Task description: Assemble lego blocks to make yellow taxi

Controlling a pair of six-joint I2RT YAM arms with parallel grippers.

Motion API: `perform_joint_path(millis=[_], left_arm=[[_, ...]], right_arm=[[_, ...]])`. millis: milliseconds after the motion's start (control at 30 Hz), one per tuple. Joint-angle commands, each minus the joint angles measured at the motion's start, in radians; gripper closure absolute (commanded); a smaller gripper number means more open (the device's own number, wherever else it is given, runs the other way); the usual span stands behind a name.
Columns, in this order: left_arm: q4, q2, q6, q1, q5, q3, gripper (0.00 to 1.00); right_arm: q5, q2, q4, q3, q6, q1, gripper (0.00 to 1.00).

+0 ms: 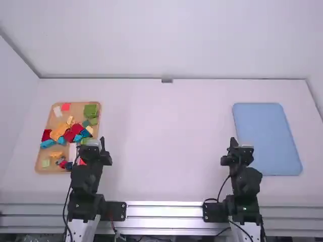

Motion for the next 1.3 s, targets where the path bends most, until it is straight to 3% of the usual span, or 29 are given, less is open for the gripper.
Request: perform_joint_path(millis=[0, 300, 533, 1267], left_arm=[[0.000, 0.000, 0.000, 0.000, 0.000, 0.000, 1.00], [-0.009, 0.029, -0.001, 0.001, -0.002, 0.029, 0.96], [-0.050, 0.105, -0.003, 0.004, -0.005, 0.110, 0.90], [-0.361, 0.553, -0.212, 0.022, -0.180, 0.574, 0.51]], right_arm=[[-0.001, 0.000, 0.000, 0.000, 0.002, 0.000, 1.00], [-0.019, 0.047, -0.008, 0.045, -0.015, 0.011, 0.96], [-0.042, 0.179, -0.043, 0.173, -0.053, 0.049, 0.90], [-0.195, 1.018, -0.208, 0.951, -0.227, 0.292, 0.51]])
